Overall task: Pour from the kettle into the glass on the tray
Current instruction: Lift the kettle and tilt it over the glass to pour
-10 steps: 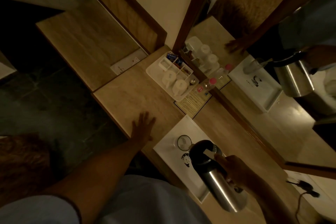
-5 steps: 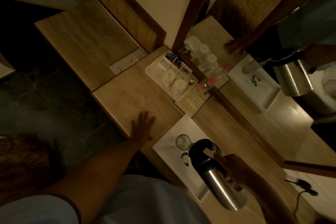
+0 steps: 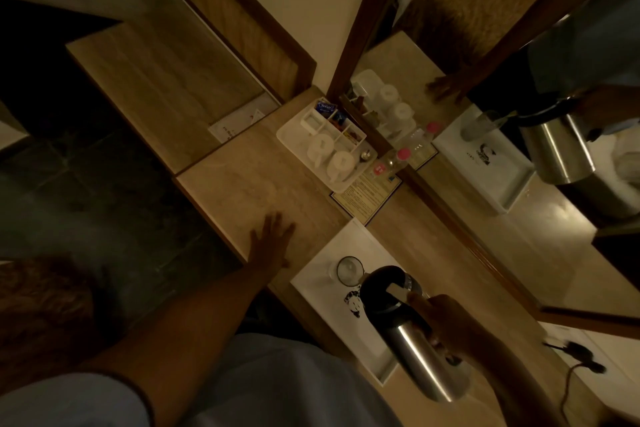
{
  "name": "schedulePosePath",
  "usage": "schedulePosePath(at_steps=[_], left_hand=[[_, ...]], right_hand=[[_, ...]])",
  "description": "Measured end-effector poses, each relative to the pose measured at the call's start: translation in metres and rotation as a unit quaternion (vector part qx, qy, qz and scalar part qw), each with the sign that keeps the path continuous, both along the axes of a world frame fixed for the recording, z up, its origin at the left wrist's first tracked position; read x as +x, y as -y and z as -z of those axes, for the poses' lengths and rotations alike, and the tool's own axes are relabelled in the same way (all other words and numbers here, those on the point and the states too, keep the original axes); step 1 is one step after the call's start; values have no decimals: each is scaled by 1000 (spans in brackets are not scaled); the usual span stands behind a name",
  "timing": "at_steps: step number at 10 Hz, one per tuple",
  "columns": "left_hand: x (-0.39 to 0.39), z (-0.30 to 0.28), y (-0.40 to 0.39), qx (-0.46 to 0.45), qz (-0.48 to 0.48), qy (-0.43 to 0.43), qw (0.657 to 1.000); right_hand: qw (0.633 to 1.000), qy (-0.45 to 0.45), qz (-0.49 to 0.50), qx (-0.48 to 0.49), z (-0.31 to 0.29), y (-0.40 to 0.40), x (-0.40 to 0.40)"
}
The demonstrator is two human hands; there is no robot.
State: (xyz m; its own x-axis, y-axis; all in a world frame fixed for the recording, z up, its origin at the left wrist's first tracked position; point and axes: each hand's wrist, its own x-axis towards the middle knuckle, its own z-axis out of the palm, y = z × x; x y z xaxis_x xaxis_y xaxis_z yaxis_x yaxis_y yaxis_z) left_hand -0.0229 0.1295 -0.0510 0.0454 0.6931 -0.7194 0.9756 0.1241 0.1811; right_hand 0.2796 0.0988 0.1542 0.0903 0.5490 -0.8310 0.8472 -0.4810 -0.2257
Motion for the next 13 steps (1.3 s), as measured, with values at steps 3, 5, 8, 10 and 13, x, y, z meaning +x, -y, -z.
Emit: schedulePosePath(at_steps=[3,5,8,10,13], left_hand=[[0,0,0,2,-4,4,1000],[0,1,0,2,-2,3,1000],[-1,0,0,3,-3,2,1000],[-1,-1,0,4,1,2,1000],[0,-1,1,5,0,4,1000]], right_hand=[[1000,-9,27,-10,0,-1,-3],[999,-22,43,-10,-1,0,-5],[994,-67,83,-1,2,3,-5],[994,-73,84,1,3,7,-3],[988,-109,99,51,20,24,9]])
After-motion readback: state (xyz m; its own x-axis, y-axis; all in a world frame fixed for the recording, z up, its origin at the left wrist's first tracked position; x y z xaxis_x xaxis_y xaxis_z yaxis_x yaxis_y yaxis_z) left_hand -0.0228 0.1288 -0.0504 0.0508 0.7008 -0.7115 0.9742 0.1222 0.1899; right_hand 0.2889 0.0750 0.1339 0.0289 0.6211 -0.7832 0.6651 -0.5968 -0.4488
